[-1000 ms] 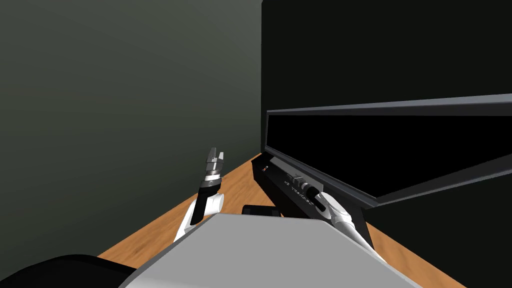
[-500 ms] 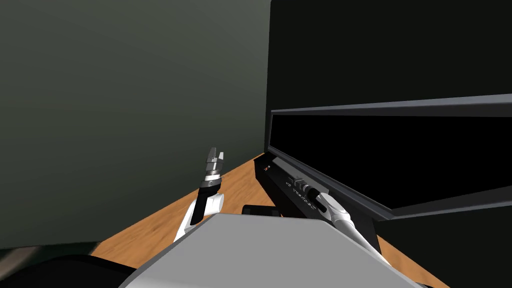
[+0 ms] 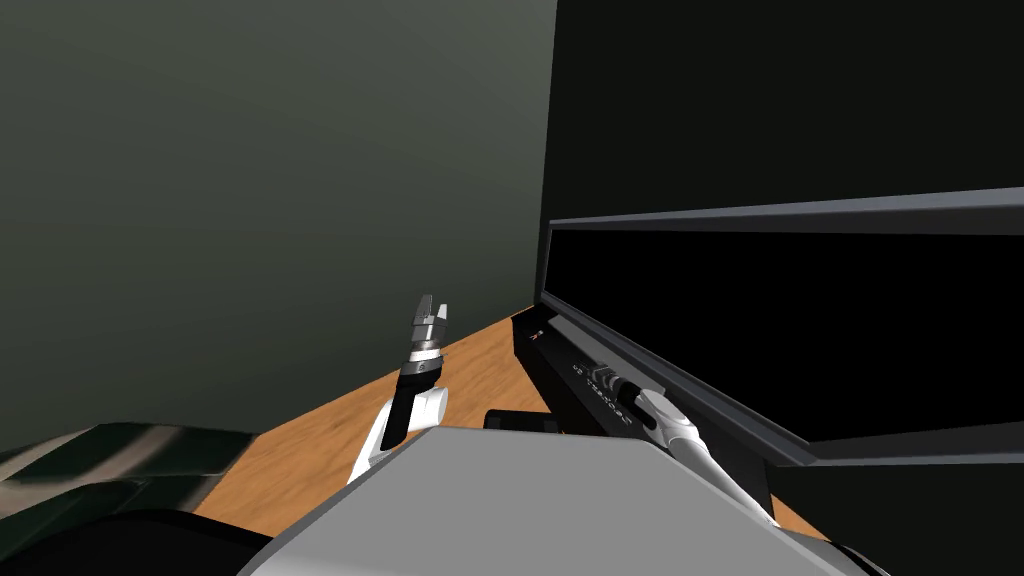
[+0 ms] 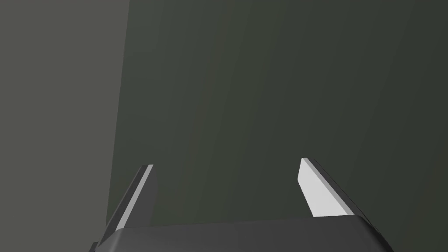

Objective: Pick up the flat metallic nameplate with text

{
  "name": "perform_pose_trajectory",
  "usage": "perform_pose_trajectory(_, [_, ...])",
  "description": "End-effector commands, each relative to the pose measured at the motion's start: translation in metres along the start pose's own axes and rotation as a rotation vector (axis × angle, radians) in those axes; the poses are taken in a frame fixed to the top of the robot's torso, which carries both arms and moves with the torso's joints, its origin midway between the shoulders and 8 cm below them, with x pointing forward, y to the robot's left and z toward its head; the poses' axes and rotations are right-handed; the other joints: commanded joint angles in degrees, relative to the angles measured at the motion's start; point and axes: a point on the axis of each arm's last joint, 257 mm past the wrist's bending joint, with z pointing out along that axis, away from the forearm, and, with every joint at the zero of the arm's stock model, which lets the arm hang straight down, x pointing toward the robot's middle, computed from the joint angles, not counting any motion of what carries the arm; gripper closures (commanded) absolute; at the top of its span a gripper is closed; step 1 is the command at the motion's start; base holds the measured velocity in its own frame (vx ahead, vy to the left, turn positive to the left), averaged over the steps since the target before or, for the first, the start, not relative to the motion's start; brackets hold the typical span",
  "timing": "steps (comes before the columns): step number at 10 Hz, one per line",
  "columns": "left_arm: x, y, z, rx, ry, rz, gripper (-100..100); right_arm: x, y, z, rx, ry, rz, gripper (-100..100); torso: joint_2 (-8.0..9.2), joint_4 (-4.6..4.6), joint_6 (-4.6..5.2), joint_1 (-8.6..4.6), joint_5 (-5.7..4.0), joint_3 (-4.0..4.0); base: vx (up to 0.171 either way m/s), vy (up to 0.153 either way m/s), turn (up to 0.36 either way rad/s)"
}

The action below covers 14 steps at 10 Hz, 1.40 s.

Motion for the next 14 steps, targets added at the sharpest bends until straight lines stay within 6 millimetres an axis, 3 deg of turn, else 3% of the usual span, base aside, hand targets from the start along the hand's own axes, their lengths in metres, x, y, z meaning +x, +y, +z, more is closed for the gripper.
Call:
perform_pose_trajectory(1, [0.000,0.000,0.000,0.000,0.000,0.000,0,0.019,-0.002,0.001,0.002,0.053,-0.014,-100,0.00,0.00,0.00,0.00,0.00,0.00,-0.058,-0.055,0.190])
perform_pose_trajectory(6, [0.000,0.000,0.000,0.000,0.000,0.000,0,0.058,-0.004,-0.002,-0.007,0.157,-0.045,-100,0.03,0.02,-0.05,0.02,0.01,0.02,-0.048,-0.055,0.142])
perform_pose_trajectory(10, [0.000,0.000,0.000,0.000,0.000,0.000,0,0.077,-0.004,-0.004,-0.023,0.219,-0.077,-100,-0.04,0.00,0.00,0.07,0.02,-0.02,-0.033,-0.037,0.100])
perform_pose_trajectory(14, [0.000,0.000,0.000,0.000,0.000,0.000,0,0.119,-0.002,-0.016,-0.048,0.332,-0.090,-100,0.04,0.02,-0.03,0.02,0.01,0.03,-0.055,-0.052,0.171])
